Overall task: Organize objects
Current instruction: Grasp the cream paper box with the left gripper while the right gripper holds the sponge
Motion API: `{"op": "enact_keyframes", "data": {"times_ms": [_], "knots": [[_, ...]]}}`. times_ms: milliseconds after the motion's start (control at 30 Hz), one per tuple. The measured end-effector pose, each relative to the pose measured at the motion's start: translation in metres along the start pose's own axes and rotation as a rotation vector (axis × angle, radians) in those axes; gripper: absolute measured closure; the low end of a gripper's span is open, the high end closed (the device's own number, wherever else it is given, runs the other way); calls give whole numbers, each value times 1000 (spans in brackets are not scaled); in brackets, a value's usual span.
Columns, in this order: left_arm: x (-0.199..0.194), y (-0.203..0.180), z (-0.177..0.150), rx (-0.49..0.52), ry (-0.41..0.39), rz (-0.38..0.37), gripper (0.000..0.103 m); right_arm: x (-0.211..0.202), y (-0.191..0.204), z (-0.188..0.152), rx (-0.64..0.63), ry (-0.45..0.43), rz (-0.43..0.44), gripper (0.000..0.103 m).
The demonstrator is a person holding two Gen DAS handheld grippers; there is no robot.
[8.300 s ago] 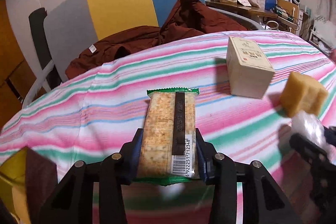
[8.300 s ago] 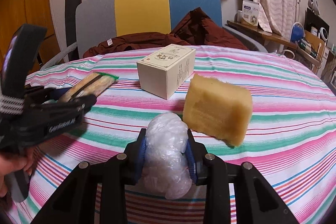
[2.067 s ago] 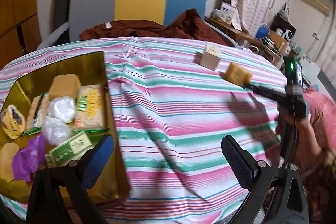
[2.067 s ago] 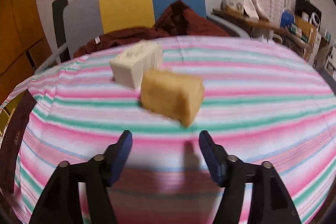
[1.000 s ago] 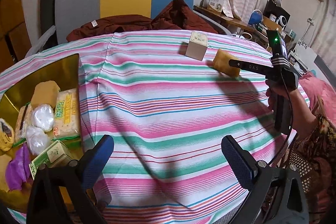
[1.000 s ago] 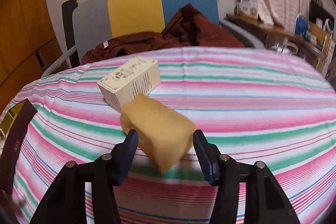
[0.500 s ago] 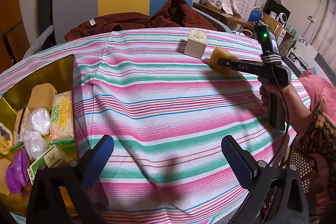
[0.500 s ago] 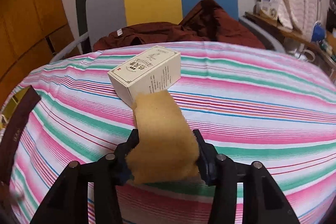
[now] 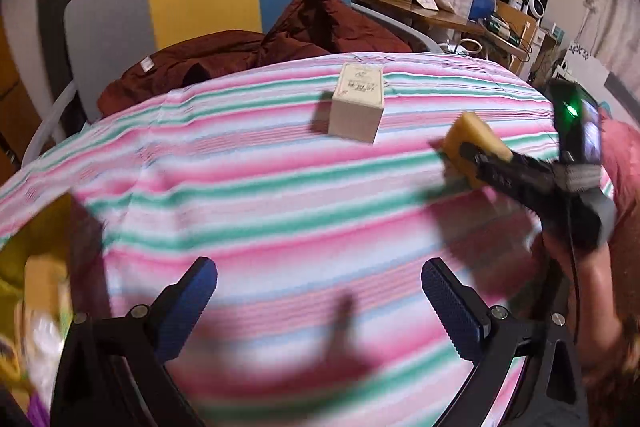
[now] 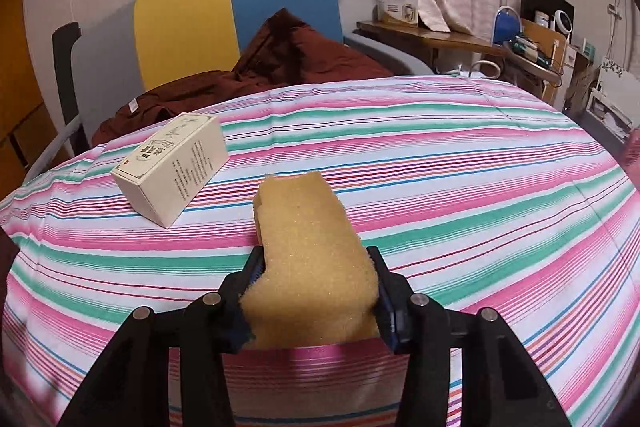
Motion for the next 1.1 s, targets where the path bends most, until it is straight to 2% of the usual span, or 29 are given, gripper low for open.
{"op": "enact_keyframes", "data": {"times_ms": [167, 267, 400, 733, 833, 1033, 1100], "knots": [[39, -4, 36, 69, 4, 29, 0, -3, 7, -3, -26, -23, -52, 54], [63, 0, 56, 40, 31, 25, 0, -2, 9, -3, -38, -33, -68, 54], [81, 4, 81, -5, 5, 12, 0, 0, 10, -3, -37, -37, -71, 54], [123, -16, 121, 135, -53, 38, 0, 1, 10, -5, -34, -47, -76, 54], [129, -18, 127, 131, -87, 44, 2, 1, 8, -5, -22, -50, -71, 54], [143, -19, 128, 136, -93, 14, 32, 0, 10, -6, -33, -57, -81, 54], [152, -17, 123, 148, -72, 14, 51, 0, 9, -6, -30, -58, -79, 54]]}}
Point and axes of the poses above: each gripper's, at about its wrist camera, not at the fingertips, and x roughly the way its jaws point, y to its left, z to its top, the point moved 2 cm from there along x, roughly the way its jaws point, and after that the axes turned 13 degrees about -z, right-handed, at the moved point
